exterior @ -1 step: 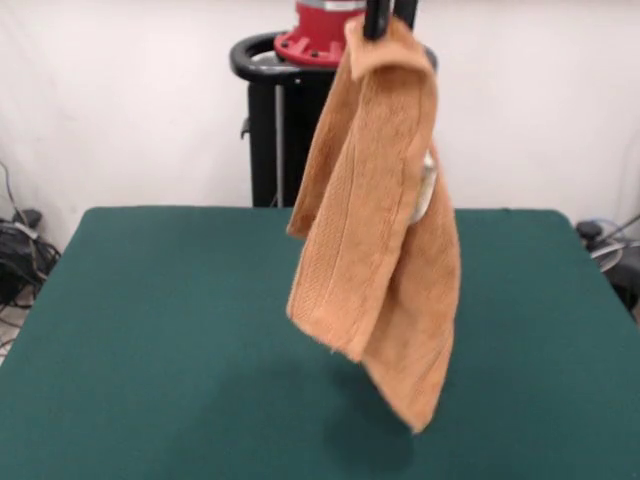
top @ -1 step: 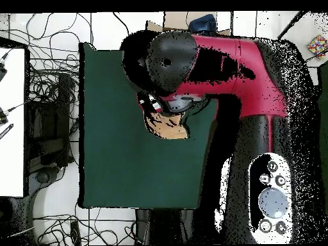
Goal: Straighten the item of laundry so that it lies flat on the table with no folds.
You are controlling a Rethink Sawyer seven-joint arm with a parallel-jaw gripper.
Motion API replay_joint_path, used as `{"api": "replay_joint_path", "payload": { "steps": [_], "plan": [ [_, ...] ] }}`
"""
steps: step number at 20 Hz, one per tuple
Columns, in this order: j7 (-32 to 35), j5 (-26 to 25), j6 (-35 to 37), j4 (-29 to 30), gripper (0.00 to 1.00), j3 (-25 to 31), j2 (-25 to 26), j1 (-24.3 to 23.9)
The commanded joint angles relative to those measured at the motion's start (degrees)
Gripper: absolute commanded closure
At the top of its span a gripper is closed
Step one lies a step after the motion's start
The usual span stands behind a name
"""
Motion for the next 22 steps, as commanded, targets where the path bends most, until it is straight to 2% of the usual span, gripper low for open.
{"api": "replay_joint_path", "payload": {
  "steps": [1, 3, 12, 22],
  "plan": [
    [12.7, -0.5, 11.1, -9.2, 1.0, 0.3, 0.2, 1.6],
    [12.6, -0.8, 13.4, -12.2, 1.0, 0.8, 1.5, 1.9],
    [11.2, -1.2, 11.3, -17.2, 1.0, 1.3, 7.4, 2.1],
    [2.6, -5.3, 11.5, -33.9, 1.0, 4.4, 21.6, 1.5]
  ]
}}
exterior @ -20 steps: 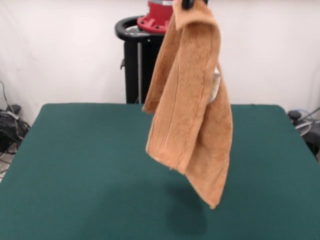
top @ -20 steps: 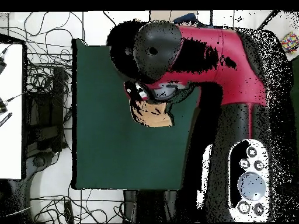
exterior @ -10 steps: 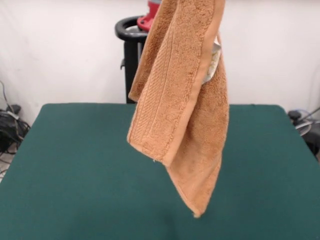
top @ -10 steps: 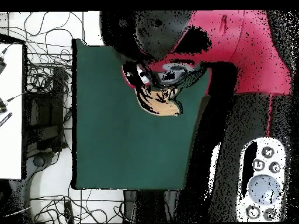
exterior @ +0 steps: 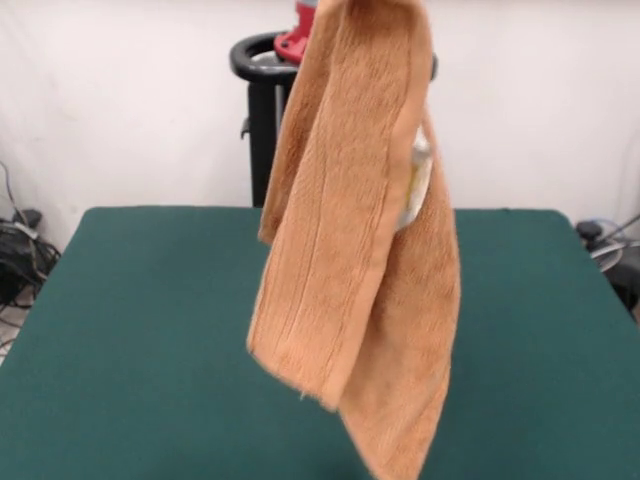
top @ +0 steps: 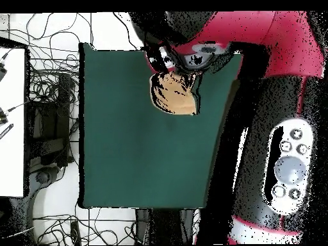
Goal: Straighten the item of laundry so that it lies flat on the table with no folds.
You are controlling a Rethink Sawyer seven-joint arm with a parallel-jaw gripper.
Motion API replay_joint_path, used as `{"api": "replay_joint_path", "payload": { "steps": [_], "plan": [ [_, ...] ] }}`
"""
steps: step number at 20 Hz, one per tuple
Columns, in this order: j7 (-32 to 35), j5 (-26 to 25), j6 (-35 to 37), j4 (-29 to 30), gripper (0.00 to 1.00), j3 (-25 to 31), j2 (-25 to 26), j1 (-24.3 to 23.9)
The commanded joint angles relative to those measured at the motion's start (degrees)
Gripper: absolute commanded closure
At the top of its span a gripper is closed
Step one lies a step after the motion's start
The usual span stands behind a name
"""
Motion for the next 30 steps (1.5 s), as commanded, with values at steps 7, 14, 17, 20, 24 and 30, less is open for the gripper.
{"api": "replay_joint_path", "payload": {
  "steps": [7, 14, 17, 20, 24, 30],
  "plan": [
    [-1.7, -4.9, 3.4, -15.4, 1.0, 4.9, 15.8, -0.2],
    [-4.8, -6.0, 5.4, -20.7, 1.0, 5.4, 18.7, -0.2],
    [-5.5, -5.8, 5.1, -21.0, 1.0, 4.9, 18.9, -0.1],
    [-4.5, -4.2, 3.0, -17.6, 1.0, 3.6, 17.8, -0.1],
    [0.0, -0.3, -4.0, -3.5, 1.0, 0.7, 11.2, 0.0],
    [6.1, 3.2, -12.0, 15.2, 1.0, -2.0, 0.8, 0.8]
  ]
}}
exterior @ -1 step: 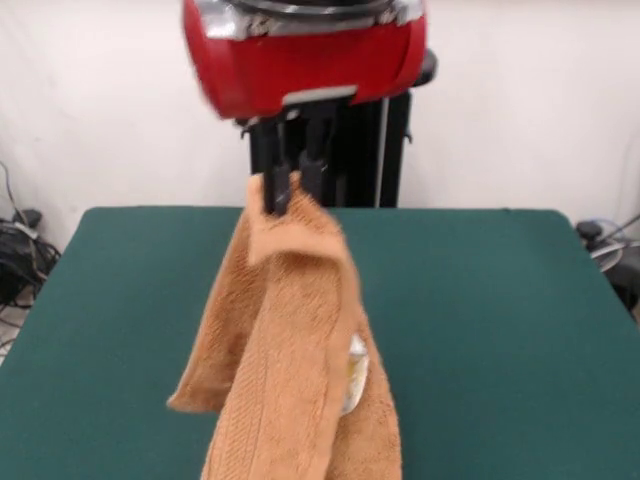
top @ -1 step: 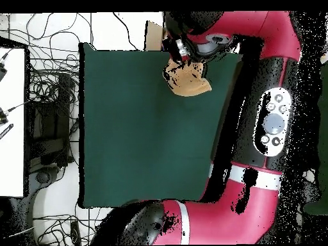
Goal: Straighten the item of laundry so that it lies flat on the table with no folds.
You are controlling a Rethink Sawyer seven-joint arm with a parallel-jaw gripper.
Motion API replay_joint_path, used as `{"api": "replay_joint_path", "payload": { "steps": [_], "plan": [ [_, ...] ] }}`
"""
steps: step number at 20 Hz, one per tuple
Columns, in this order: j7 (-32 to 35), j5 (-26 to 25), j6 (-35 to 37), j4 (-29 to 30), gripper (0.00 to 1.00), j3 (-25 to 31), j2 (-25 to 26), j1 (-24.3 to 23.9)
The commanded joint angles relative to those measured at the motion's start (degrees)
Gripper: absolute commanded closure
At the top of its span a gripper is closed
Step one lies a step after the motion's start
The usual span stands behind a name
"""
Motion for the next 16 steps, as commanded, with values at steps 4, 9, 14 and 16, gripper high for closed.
{"api": "replay_joint_path", "payload": {
  "steps": [4, 9, 14, 16],
  "plan": [
    [9.8, 5.7, -12.4, 31.8, 1.0, -2.7, -16.1, 1.9],
    [12.6, 7.4, -18.6, 40.8, 1.0, -3.4, -19.5, 2.5],
    [12.9, 8.0, -26.7, 48.6, 1.0, -3.5, -20.2, 1.8],
    [12.8, 7.7, -30.3, 51.0, 1.0, -3.4, -19.8, 1.5]
  ]
}}
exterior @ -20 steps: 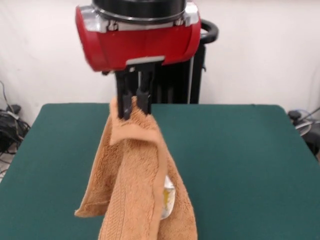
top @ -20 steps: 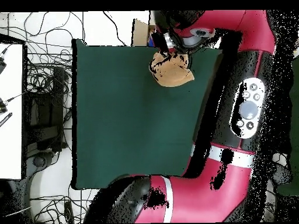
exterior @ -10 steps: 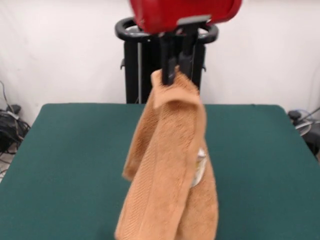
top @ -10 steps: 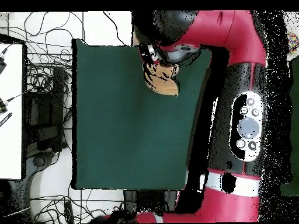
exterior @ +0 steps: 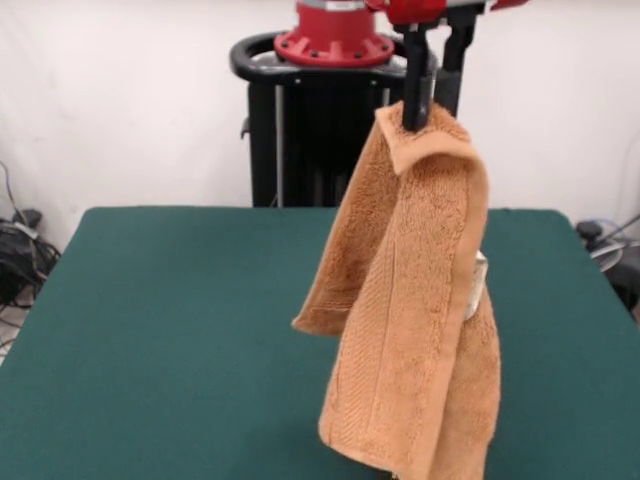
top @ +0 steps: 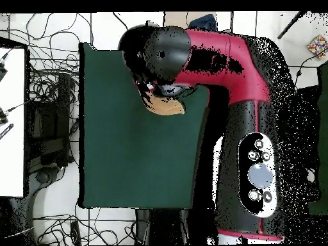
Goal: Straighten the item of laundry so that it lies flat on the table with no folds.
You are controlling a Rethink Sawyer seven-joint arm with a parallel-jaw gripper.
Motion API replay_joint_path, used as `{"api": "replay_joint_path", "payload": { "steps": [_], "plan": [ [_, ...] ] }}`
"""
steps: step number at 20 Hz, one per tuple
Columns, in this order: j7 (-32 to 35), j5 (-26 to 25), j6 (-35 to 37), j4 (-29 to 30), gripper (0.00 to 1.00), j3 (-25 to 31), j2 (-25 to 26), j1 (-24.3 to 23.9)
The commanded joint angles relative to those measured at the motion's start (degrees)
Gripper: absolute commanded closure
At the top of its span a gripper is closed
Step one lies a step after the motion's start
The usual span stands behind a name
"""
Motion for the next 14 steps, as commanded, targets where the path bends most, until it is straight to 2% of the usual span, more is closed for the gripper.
{"api": "replay_joint_path", "payload": {
  "steps": [1, 4, 11, 14],
  "plan": [
    [12.9, 1.6, -10.7, 19.0, 1.0, -2.2, -1.7, 0.4],
    [12.4, 1.8, -13.7, 20.5, 1.0, -1.9, -0.8, -0.1],
    [10.3, 0.9, -14.8, 22.0, 1.0, -2.4, -0.3, -0.7],
    [10.6, 0.7, -16.9, 24.7, 1.0, -2.8, -0.7, -0.9]
  ]
}}
